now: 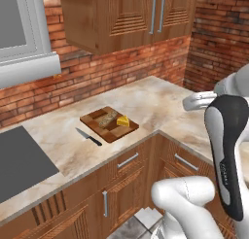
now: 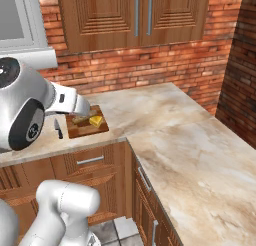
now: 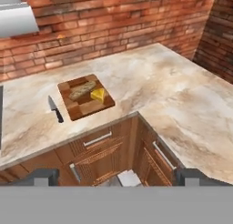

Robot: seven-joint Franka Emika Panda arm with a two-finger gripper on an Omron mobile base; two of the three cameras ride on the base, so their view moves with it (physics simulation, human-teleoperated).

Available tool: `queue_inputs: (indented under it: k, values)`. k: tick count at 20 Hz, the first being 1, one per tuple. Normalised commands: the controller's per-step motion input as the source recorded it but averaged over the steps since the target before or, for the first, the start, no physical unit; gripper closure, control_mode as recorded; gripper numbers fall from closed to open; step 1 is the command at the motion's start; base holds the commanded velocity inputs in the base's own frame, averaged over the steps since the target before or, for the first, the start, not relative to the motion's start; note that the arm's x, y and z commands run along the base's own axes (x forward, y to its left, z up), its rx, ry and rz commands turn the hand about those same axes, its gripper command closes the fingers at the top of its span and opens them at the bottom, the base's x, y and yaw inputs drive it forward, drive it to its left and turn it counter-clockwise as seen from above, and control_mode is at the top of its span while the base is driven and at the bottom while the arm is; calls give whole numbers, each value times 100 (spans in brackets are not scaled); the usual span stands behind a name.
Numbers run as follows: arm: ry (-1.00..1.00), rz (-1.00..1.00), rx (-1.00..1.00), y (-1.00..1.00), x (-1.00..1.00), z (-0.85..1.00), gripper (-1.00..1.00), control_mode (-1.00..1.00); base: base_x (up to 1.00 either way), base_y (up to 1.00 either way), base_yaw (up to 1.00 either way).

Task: Retrieve the sausage and cheese from the fridge and place them on the cutting board on the counter.

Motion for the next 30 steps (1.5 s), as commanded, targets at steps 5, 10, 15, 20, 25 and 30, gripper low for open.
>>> queue_inputs:
  k: [5, 10, 15, 20, 25, 30]
  values:
    - [5, -12, -2, 0, -36, 44, -100, -100, 0, 0, 0]
    - [36, -3, -16, 10, 0, -36, -100, -100, 0, 0, 0]
    - [18, 0, -2, 1, 0, -100, -100, -100, 0, 0, 0]
    - [13, 0, 0, 0, 0, -87, -100, -100, 0, 0, 0]
    - [15, -3, 0, -5, -27, -55, -100, -100, 0, 0, 0]
    - [5, -1, 0, -15, -18, -5, -100, 100, -7, -4, 0]
